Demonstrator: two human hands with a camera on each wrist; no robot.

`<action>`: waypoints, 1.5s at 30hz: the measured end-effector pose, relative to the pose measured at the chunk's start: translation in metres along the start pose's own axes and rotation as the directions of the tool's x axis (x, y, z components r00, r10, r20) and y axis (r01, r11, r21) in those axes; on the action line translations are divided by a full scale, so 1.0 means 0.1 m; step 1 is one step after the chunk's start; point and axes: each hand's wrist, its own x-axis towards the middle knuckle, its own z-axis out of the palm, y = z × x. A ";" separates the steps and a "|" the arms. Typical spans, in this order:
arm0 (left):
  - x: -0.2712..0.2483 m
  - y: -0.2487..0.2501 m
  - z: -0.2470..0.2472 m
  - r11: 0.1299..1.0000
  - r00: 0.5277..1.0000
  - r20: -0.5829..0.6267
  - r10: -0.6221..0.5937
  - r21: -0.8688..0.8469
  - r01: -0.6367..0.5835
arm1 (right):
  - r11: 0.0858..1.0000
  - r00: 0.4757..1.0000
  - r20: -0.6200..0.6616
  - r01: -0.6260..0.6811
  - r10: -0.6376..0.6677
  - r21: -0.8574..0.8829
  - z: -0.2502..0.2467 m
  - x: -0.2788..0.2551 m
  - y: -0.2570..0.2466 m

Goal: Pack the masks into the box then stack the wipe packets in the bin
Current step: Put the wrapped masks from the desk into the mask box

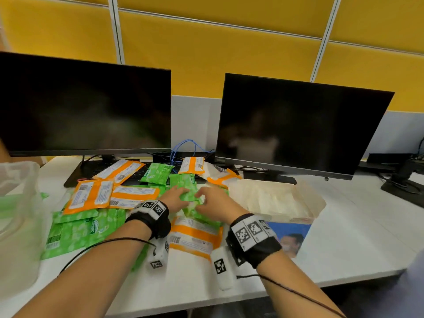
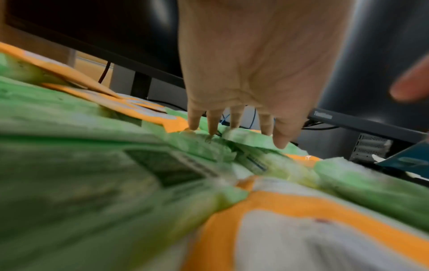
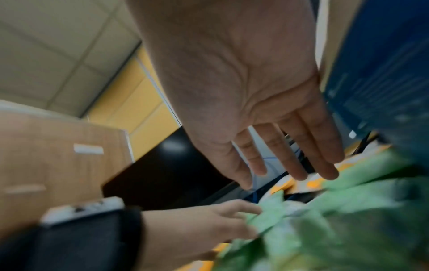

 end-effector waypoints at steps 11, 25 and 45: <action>0.07 -0.19 -0.24 0.867 0.977 -0.063 -0.202 -0.476 0.148 | 0.937 0.925 -0.177 -0.348 0.336 -0.040 0.15 0.59 0.22; 0.35 -0.49 -0.42 0.961 0.973 0.228 -0.050 -0.254 0.109 | 0.888 0.900 0.078 -0.403 0.428 -0.223 0.04 1.63 0.16; 0.24 -0.58 -0.38 0.311 0.977 0.059 -0.206 -0.943 0.122 | 0.970 0.998 -0.057 0.011 0.003 0.243 -0.66 1.05 -0.20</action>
